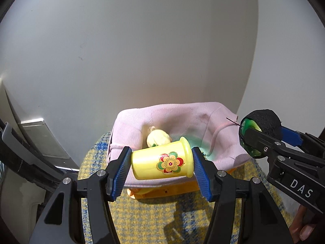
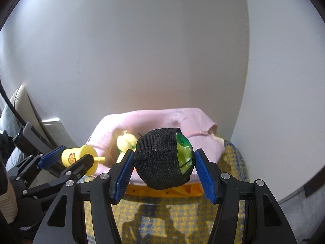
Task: Organize objects
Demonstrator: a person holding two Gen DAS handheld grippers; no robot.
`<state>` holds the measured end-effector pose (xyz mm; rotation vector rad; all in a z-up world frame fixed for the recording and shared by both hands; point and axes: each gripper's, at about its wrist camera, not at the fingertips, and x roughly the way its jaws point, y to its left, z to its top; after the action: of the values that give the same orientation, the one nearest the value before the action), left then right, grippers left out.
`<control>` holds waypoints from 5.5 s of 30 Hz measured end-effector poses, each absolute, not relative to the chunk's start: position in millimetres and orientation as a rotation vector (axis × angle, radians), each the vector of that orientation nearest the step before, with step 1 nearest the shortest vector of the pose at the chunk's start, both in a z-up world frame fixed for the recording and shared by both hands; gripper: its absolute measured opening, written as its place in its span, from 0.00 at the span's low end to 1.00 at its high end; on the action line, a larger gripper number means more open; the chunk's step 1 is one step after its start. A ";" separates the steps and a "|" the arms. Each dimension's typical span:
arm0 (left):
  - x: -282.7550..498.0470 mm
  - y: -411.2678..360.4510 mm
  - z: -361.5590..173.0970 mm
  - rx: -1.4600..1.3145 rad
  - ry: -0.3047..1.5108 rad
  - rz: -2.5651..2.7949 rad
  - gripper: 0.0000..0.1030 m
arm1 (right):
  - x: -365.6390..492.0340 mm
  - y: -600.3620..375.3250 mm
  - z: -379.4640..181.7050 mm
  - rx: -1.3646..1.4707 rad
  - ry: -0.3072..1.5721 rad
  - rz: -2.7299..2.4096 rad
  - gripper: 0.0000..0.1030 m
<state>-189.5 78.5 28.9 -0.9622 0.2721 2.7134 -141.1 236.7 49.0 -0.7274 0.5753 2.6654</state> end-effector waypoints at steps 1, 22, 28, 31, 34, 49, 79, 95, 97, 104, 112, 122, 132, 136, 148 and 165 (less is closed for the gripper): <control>-192.0 79.0 29.3 -0.963 0.271 2.711 0.57 | -144.6 238.1 50.8 -0.728 0.572 2.666 0.58; -257.8 90.1 15.9 -1.037 0.284 2.681 0.58 | -194.4 270.0 48.9 -0.792 0.582 2.649 0.59; -263.1 85.8 16.6 -1.025 0.266 2.712 0.88 | -199.5 279.9 47.2 -0.786 0.589 2.637 0.87; -267.9 81.5 14.6 -1.043 0.243 2.718 0.94 | -190.6 287.0 44.4 -0.756 0.602 2.624 0.88; -266.9 79.7 14.4 -1.046 0.237 2.726 0.97 | -183.2 289.6 40.6 -0.750 0.615 2.610 0.88; -233.3 79.4 29.0 -1.015 0.271 2.732 1.00 | -163.7 269.5 61.4 -0.731 0.567 2.604 0.88; -154.3 26.5 40.1 -1.078 0.248 2.758 1.00 | -103.3 209.3 60.2 -0.822 0.520 2.605 0.88; -81.0 10.0 9.0 -1.220 0.251 2.685 1.00 | -24.2 170.1 29.0 -0.902 0.584 2.559 0.88; -69.5 7.6 4.1 -1.247 0.246 2.671 1.00 | -14.7 164.7 25.0 -0.918 0.581 2.554 0.88; -36.7 -0.1 -1.9 -1.280 0.286 2.661 1.00 | 12.0 146.5 10.8 -0.971 0.610 2.546 0.88; -13.4 -12.4 -7.2 -1.328 0.276 2.660 1.00 | 35.2 133.5 -2.5 -1.012 0.623 2.516 0.88; 3.3 -12.0 -20.4 -1.378 0.295 2.631 1.00 | 48.7 123.7 -11.4 -1.051 0.617 2.504 0.88; 2.2 -10.6 -19.6 -1.373 0.297 2.637 1.00 | 51.3 125.0 -13.2 -1.050 0.635 2.496 0.88; 2.1 -11.0 -19.5 -1.375 0.296 2.635 1.00 | 51.0 125.1 -13.2 -1.049 0.631 2.500 0.88; 2.1 -10.1 -20.0 -1.382 0.296 2.634 1.00 | 50.4 126.1 -12.7 -1.048 0.636 2.506 0.88; 2.8 -9.6 -20.5 -1.383 0.296 2.634 1.00 | 50.5 125.7 -12.5 -1.050 0.644 2.508 0.88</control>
<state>2.8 -9.6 -20.5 -1.3832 0.2960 2.6337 50.5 125.7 -12.5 -1.0501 0.6441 2.5084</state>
